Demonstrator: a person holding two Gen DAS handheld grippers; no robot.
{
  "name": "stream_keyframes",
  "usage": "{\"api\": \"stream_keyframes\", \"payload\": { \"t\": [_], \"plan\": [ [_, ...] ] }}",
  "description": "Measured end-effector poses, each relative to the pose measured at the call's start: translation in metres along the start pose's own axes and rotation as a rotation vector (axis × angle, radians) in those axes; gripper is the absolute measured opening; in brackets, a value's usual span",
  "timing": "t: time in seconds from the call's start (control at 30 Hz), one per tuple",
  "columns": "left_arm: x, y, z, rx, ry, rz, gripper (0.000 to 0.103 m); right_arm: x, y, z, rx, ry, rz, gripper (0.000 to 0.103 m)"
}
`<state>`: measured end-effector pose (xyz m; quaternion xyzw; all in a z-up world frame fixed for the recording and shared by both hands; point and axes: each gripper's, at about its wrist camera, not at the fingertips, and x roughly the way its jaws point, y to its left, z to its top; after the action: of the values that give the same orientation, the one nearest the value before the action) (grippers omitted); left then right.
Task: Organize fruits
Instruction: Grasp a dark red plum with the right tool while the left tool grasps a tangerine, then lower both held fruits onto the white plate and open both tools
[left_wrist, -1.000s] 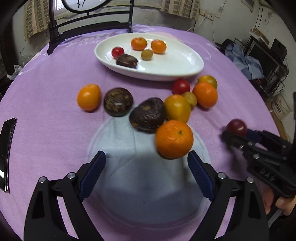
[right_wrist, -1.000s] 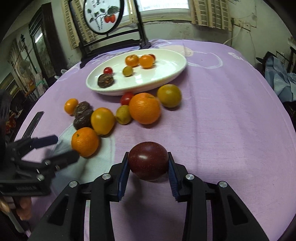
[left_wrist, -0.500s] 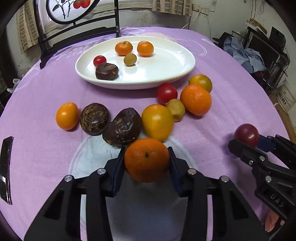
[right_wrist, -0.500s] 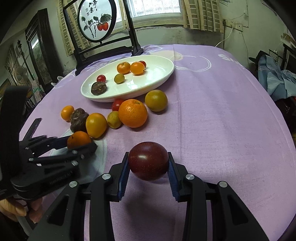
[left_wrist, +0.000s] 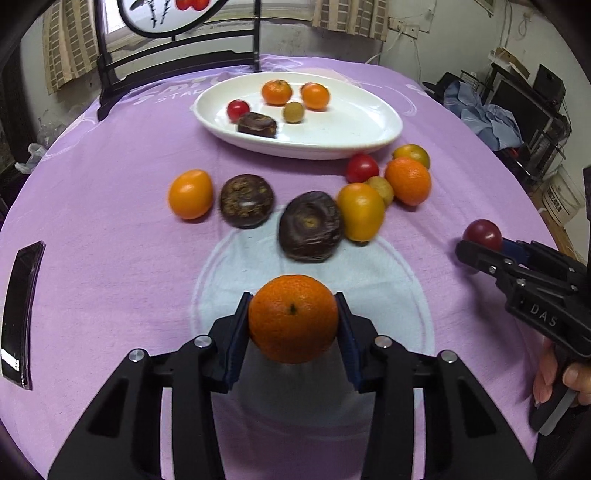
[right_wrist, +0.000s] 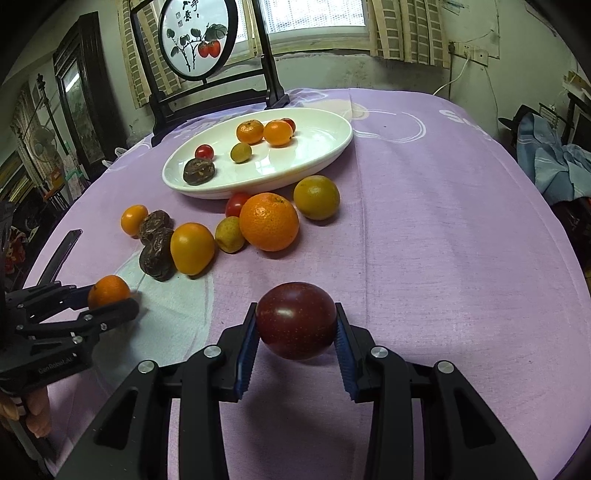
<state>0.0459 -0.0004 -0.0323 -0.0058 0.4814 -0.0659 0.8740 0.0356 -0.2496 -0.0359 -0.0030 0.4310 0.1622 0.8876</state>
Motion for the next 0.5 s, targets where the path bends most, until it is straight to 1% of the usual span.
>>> {"api": "stream_keyframes", "payload": {
  "t": [0.1, 0.27, 0.4, 0.5],
  "plan": [
    [-0.005, 0.012, 0.003, -0.014, -0.006, 0.004, 0.043, -0.002, 0.001, 0.001, 0.004, -0.018, 0.002, 0.039],
    [-0.022, 0.018, 0.021, 0.028, -0.052, 0.024, 0.042, -0.015, 0.008, 0.008, 0.010, -0.048, 0.027, 0.039],
    [-0.032, 0.022, 0.048, 0.042, -0.083, 0.013, 0.043, -0.029, 0.017, 0.030, -0.029, -0.081, 0.038, 0.039],
    [-0.036, 0.023, 0.074, 0.040, -0.104, -0.010, 0.043, -0.028, 0.023, 0.052, -0.070, -0.089, 0.023, 0.039]
  ]
}}
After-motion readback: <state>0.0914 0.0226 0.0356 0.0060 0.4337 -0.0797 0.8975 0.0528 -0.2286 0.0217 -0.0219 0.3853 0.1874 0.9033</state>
